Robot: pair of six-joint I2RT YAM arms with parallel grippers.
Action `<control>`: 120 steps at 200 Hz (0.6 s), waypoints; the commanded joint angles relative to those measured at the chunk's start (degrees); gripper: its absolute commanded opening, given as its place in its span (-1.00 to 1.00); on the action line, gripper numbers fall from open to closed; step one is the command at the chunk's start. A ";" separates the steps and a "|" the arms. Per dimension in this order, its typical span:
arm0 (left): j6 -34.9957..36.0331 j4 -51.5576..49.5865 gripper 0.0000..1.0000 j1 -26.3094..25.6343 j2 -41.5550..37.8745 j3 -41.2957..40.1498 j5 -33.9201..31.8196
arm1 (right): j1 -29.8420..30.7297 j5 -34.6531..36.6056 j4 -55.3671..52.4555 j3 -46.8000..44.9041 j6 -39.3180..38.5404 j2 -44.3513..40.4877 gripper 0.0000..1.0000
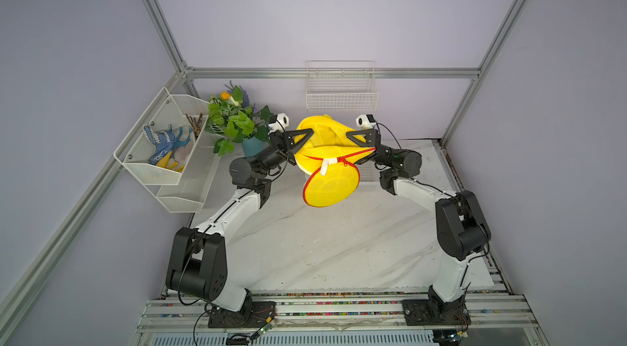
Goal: Turn the laundry bag inside out
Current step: Turn over the laundry bag.
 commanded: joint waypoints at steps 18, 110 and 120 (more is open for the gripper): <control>-5.79 7.18 -1.00 0.54 -2.70 -5.48 -3.02 | -6.17 -0.26 -48.04 -0.35 -39.76 -11.72 0.89; -4.13 5.86 -1.00 0.05 -1.28 -6.82 -0.47 | -7.03 -3.55 -50.07 5.01 -39.08 -16.57 0.76; -4.12 6.07 -1.00 0.02 -1.05 -6.98 -0.32 | -7.15 -1.85 -34.71 1.45 -28.96 -16.57 0.79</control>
